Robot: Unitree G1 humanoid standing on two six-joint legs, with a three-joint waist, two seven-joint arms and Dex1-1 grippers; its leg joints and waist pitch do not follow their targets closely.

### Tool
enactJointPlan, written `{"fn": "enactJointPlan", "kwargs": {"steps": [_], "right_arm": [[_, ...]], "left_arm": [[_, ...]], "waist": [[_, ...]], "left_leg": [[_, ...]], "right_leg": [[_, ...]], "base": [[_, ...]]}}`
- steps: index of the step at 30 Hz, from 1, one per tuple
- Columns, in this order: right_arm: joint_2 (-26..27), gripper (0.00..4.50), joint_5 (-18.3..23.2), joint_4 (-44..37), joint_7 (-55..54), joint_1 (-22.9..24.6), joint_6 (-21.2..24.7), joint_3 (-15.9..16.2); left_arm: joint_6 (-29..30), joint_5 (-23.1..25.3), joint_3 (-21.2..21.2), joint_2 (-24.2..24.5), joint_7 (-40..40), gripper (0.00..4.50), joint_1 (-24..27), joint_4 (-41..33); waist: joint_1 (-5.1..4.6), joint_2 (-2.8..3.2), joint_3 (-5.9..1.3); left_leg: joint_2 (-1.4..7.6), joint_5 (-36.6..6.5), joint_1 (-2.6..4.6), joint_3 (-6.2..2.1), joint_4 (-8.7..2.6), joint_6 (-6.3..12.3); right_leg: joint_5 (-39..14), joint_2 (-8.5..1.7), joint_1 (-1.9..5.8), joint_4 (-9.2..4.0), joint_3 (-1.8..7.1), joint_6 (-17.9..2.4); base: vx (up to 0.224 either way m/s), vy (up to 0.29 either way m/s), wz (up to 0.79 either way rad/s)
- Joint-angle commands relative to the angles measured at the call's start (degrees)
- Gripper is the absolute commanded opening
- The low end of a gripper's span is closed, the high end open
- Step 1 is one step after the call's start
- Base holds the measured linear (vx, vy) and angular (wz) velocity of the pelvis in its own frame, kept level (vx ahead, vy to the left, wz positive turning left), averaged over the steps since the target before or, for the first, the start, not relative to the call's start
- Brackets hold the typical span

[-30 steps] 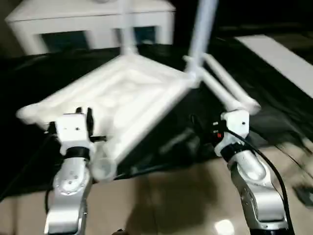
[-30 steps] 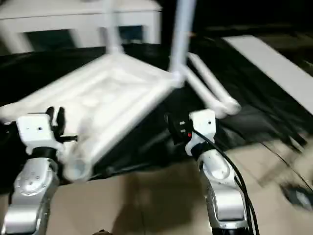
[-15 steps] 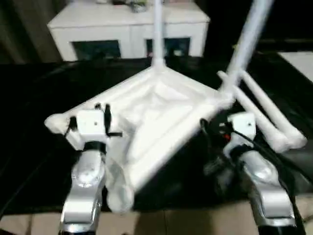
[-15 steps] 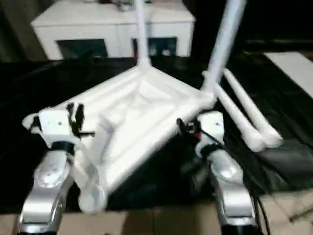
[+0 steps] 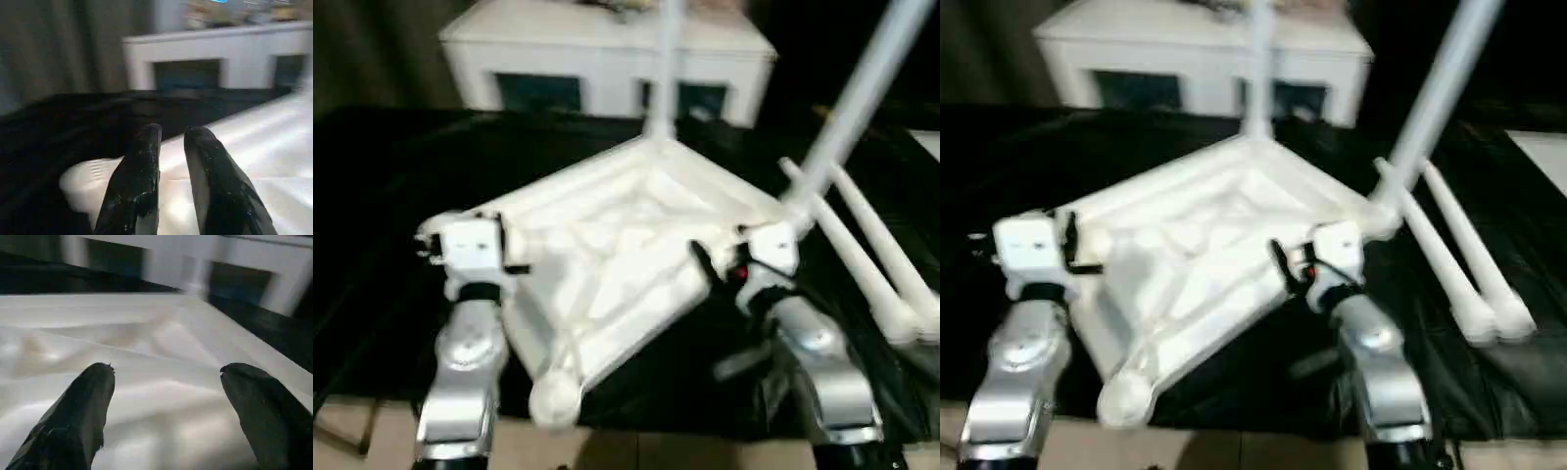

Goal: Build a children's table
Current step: Rotate table base

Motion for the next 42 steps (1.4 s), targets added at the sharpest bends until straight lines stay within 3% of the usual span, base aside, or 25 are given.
{"fn": "enactJointPlan", "kwargs": {"steps": [1, 2, 3, 4, 5, 6, 7, 8, 9, 10, 13, 14, 15, 17, 18, 20, 24, 25, 26, 27, 28, 31, 34, 41, 42], "right_arm": [[-0.8, 3.89, 0.6, 1.1, -1.0, -0.4, 1.2, -1.8], [-0.8, 3.89, 0.7, 1.2, -1.1, -0.6, 1.3, -1.8], [-0.9, 3.89, 0.8, 1.2, -1.0, -0.6, 1.4, -1.8], [-0.7, 3.89, 1.0, 1.3, -0.9, -0.7, 1.4, -1.8], [-0.7, 3.89, 1.1, 1.2, -0.7, -0.8, 1.8, -1.9], [-0.6, 3.89, 1.2, 1.2, -0.6, -0.8, 2.0, -1.9], [-0.6, 3.89, 1.2, 1.2, -0.6, -0.9, 2.1, -1.9], [-0.7, 3.89, 0.9, 1.2, -0.6, -0.9, 3.2, -1.9], [-0.8, 3.89, -0.3, 1.6, -2.0, -0.9, 4.5, -2.4], [-0.6, 3.89, -0.2, 2.0, -3.2, -1.0, 4.8, -3.3], [-0.6, 3.89, -1.3, 4.0, -7.4, -1.7, 5.2, -5.8], [-0.7, 3.89, -1.4, 4.4, -8.1, -1.8, 5.4, -6.0], [-1.1, 3.89, -1.6, 5.7, -8.7, -2.3, 5.4, -6.2], [-2.1, 3.89, -3.0, 11.3, -11.1, -4.9, 4.6, -7.0], [-2.1, 3.89, -3.0, 11.3, -11.1, -4.9, 4.6, -7.0], [-2.4, 3.89, -3.7, 14.0, -12.4, -6.2, 3.9, -7.4], [-3.7, 3.89, -5.2, 23.0, -14.1, -10.9, 2.6, -6.8], [-3.9, 3.89, -5.7, 24.6, -15.0, -11.9, 2.4, -6.9], [-4.1, 3.89, -6.0, 25.7, -15.6, -12.5, 2.2, -6.9], [-4.3, 3.89, -6.4, 27.5, -16.4, -13.4, 1.9, -7.0], [-4.6, 3.89, -7.0, 29.0, -17.2, -14.2, 1.9, -7.0], [-4.7, 3.89, -6.6, 31.6, -18.4, -15.1, 0.6, -8.0], [-4.6, 3.89, -5.6, 35.3, -17.2, -16.3, -1.3, -8.1], [-1.8, 3.89, -3.7, 51.0, -8.7, -22.8, -5.8, -5.9], [-1.0, 3.89, -3.3, 51.8, -7.0, -23.6, -6.6, -5.6]], "left_arm": [[1.7, 0.1, -1.3, -0.8, -0.1, 1.07, -0.7, 0.3], [2.3, -0.5, -0.9, -0.4, -0.9, 1.07, -0.8, 0.3], [2.5, -1.1, -0.6, -0.2, -1.4, 1.07, -0.8, 0.3], [2.6, -1.5, -0.3, 0.0, -1.8, 1.07, -0.7, 0.2], [3.3, -0.7, -0.2, 1.4, -2.1, 1.07, -0.6, 0.0], [3.9, 0.2, -0.3, 2.5, -2.1, 1.07, -0.5, -0.2], [4.1, 0.3, -0.2, 2.6, -2.1, 1.07, -0.4, -0.2], [6.5, 1.1, 0.6, 4.2, -2.1, 1.07, -0.4, -0.3], [10.7, 2.9, 2.3, 7.2, -2.1, 1.07, -0.1, 0.1], [12.9, 3.5, 3.7, 8.6, -2.2, 1.07, 0.0, 0.3], [15.2, 3.0, 6.7, 11.1, -3.0, 1.07, 0.4, 1.8], [15.5, 2.8, 7.0, 11.4, -3.2, 1.07, 0.5, 2.0], [16.0, 2.1, 7.1, 11.9, -4.4, 1.07, 0.7, 2.1], [19.2, -1.3, 5.9, 13.9, -9.8, 1.07, 1.4, 2.6], [19.2, -1.3, 5.9, 13.9, -9.8, 1.07, 1.4, 2.6], [19.8, -3.1, 5.6, 14.3, -11.8, 1.07, 1.7, 2.8], [23.3, -5.6, 2.7, 16.1, -18.8, 1.07, 2.3, 2.5], [24.1, -6.2, 1.6, 16.3, -20.7, 1.07, 2.5, 2.2], [24.6, -6.6, 0.9, 16.4, -21.9, 1.07, 2.6, 2.0], [25.4, -6.9, -0.7, 16.8, -24.1, 1.07, 2.9, 1.5], [25.8, -7.2, -2.1, 17.2, -25.7, 1.07, 3.1, 0.8], [26.3, -7.8, -3.8, 17.4, -27.1, 1.07, 3.0, -0.1], [26.8, -8.5, -4.3, 17.6, -27.5, 1.07, 2.7, -0.3], [28.0, -9.1, -6.1, 19.3, -31.5, 1.07, 2.7, -1.0], [28.3, -9.6, -6.3, 19.5, -32.2, 1.07, 2.8, -1.7]], "waist": [[-0.56, 1.93, -1.99], [0.22, 0.19, -2.18], [2.15, -2.04, -1.98], [4.42, -3.12, -2.48], [4.60, -3.85, -1.74], [5.43, -3.63, -1.61], [5.72, -3.54, -1.83], [5.54, -2.80, -2.31], [4.93, -2.31, -2.51], [4.18, -1.10, -2.73], [3.68, -0.57, -2.31], [3.69, -0.59, -2.31], [3.63, -1.03, -2.30], [3.96, -0.58, -2.16], [3.75, -0.44, -2.08], [3.80, -0.37, -2.09], [3.70, -0.90, -2.37], [3.68, -0.79, -2.31], [3.86, -1.19, -2.34], [3.82, -0.98, -2.34], [3.70, -1.45, -2.25], [4.01, -1.32, -2.36], [3.71, -1.33, -2.22], [3.15, -1.42, -1.69], [3.02, -1.67, -1.68]], "left_leg": [[9.26, -20.3, 3.93, -3.41, -9.46, 10.31], [5.56, -19.9, 3.29, -0.06, -7.78, 12.38], [0.10, -16.0, 0.63, 6.21, 0.80, 10.53], [0.32, -9.4, -0.83, 10.14, 6.32, 8.70], [0.73, -6.1, -1.32, 10.46, 5.45, 7.43], [1.68, -3.0, -1.33, 10.50, 3.18, 5.91], [2.27, -3.5, -0.85, 10.52, 1.83, 6.64], [3.68, -3.5, 0.44, 10.23, -1.21, 7.65], [5.95, -3.8, 1.87, 9.58, -3.38, 9.11], [7.61, -5.7, 2.58, 9.18, -4.28, 8.66], [7.92, -9.8, 2.69, 10.11, -4.77, 5.91], [8.08, -10.3, 2.84, 10.23, -4.89, 5.52], [8.14, -10.2, 2.74, 10.55, -5.10, 5.38], [8.36, -10.9, 3.09, 10.92, -5.29, 4.99], [8.17, -12.2, 2.90, 11.15, -5.45, 4.11], [8.46, -13.7, 3.34, 11.36, -5.62, 3.14], [8.16, -11.0, 2.59, 12.16, -5.54, 3.60], [8.12, -10.8, 2.63, 12.29, -5.51, 3.69], [8.23, -10.0, 2.77, 12.49, -5.44, 4.14], [8.26, -9.5, 2.75, 12.63, -5.44, 4.08], [8.27, -9.4, 2.57, 12.74, -5.49, 4.35], [8.30, -9.3, 2.92, 12.98, -5.36, 4.23], [8.36, -9.4, 2.68, 12.90, -5.46, 4.25], [8.29, -14.9, 2.92, 12.79, -5.75, 3.65], [8.33, -15.6, 2.93, 12.73, -5.79, 3.48]], "right_leg": [[-1.8, -2.65, -2.19, -1.40, 2.37, -2.5], [0.8, -3.64, -1.45, -6.26, 3.98, -8.9], [-6.5, -7.70, 0.32, -13.31, 6.30, -17.1], [-14.1, -9.41, 2.43, -13.75, 8.07, -12.6], [-17.1, -9.14, 1.78, -13.45, 8.56, -5.2], [-23.0, -9.21, 2.39, -12.81, 8.84, 7.4], [-22.5, -9.01, 2.57, -12.57, 9.46, 11.2], [-13.9, -7.59, 2.71, -11.57, 8.38, 12.9], [-4.0, -5.93, 1.49, -10.88, 6.44, 12.1], [-1.0, -5.76, 0.92, -10.00, 5.43, 9.0], [-3.5, -6.72, 1.07, -10.79, 4.98, 2.6], [-4.1, -6.75, 1.10, -10.87, 4.90, 1.8], [-4.2, -6.75, 1.28, -10.96, 4.78, 0.6], [-5.2, -7.03, 0.64, -10.89, 4.79, -0.8], [-7.2, -6.93, 0.50, -10.86, 4.71, -1.6], [-7.6, -6.98, 0.14, -10.88, 4.70, -2.2], [-3.4, -7.52, 0.75, -10.47, 4.58, -3.3], [-3.2, -7.45, 0.56, -10.45, 4.57, -3.4], [-3.2, -7.64, 0.49, -10.44, 4.61, -3.3], [-2.9, -7.54, 0.40, -10.38, 4.58, -3.5], [-2.7, -7.55, 0.60, -10.47, 4.63, -3.3], [-2.2, -7.57, 0.37, -10.44, 4.62, -3.5], [-0.9, -7.52, 0.66, -10.32, 4.50, -3.8], [-10.0, -7.61, 0.33, -11.07, 4.41, -4.2], [-11.2, -7.71, 0.34, -11.13, 4.44, -4.2]], "base": [[-0.067, -0.255, 0.49], [-0.077, -0.238, 0.30], [-0.077, -0.238, 0.30], [-0.055, -0.202, 0.05], [-0.051, -0.192, -0.07], [-0.051, -0.192, -0.07], [-0.068, -0.153, 0.02], [-0.072, -0.102, 0.09], [-0.072, -0.102, 0.09], [-0.054, -0.070, 0.04], [0.000, 0.000, 0.00], [0.000, 0.000, 0.00], [0.000, 0.000, 0.00], [0.000, 0.000, 0.00], [0.000, 0.000, 0.00], [0.000, 0.000, 0.00], [0.000, 0.000, 0.00], [0.000, 0.000, 0.00], [0.000, 0.000, 0.00], [0.000, 0.000, 0.00], [0.000, 0.000, 0.00], [0.000, 0.000, 0.00], [0.000, 0.000, 0.00], [0.000, 0.000, 0.00], [0.000, 0.000, 0.00]]}}
